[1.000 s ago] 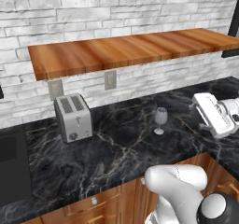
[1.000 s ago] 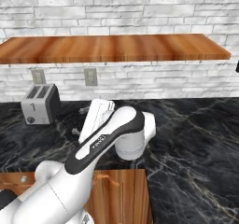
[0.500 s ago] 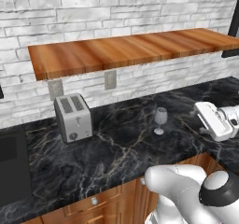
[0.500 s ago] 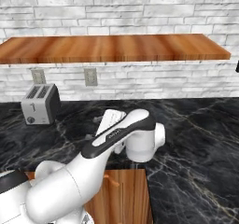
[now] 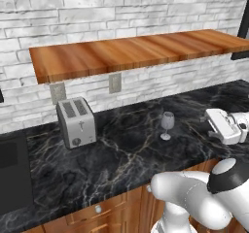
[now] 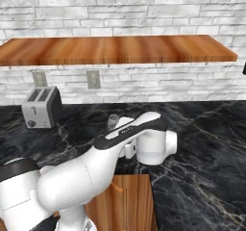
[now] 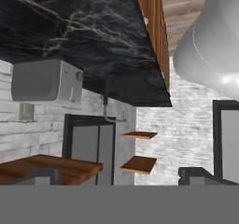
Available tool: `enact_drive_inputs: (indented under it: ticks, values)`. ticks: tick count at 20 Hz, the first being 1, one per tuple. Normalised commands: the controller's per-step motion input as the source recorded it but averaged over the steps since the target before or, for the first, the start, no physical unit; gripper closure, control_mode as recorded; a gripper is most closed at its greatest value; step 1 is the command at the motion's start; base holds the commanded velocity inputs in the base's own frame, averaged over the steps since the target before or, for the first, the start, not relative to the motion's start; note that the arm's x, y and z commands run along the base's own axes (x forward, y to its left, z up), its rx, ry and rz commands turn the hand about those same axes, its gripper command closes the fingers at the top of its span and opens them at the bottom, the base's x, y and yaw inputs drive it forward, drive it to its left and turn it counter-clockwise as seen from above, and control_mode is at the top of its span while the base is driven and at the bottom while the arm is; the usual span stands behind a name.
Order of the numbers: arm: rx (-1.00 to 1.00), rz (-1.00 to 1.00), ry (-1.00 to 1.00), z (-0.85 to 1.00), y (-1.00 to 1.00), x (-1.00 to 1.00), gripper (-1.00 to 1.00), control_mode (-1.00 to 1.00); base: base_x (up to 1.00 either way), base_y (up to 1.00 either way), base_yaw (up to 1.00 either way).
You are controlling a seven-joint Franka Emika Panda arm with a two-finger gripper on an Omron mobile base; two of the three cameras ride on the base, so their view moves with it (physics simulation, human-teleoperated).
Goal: Retrieve the wine glasses from the counter and place one next to each plate.
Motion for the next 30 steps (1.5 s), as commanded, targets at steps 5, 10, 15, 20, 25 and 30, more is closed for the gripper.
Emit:
enact_drive_inputs:
  ticks: [5, 10, 15, 20, 25, 30]
  values:
    - [-0.02, -0.12, 0.07, -0.12, -0.16, 0.16, -1.0, -1.0, 0.0, 0.0, 0.0]
    - [-0.03, -0.08, 0.1, -0.14, -0.04, 0.23, -1.0, -1.0, 0.0, 0.0, 0.0]
    - [-0.08, -0.04, 0.03, -0.19, 0.0, 0.24, -1.0, -1.0, 0.0, 0.0, 0.0]
    - [-0.1, 0.0, 0.0, -0.35, 0.0, 0.2, -1.0, -1.0, 0.0, 0.0, 0.0]
    - [-0.02, 0.0, 0.0, -0.4, -0.05, 0.18, -1.0, -1.0, 0.0, 0.0, 0.0]
    - [-0.06, 0.0, -0.01, -0.41, 0.0, 0.31, -1.0, -1.0, 0.0, 0.0, 0.0]
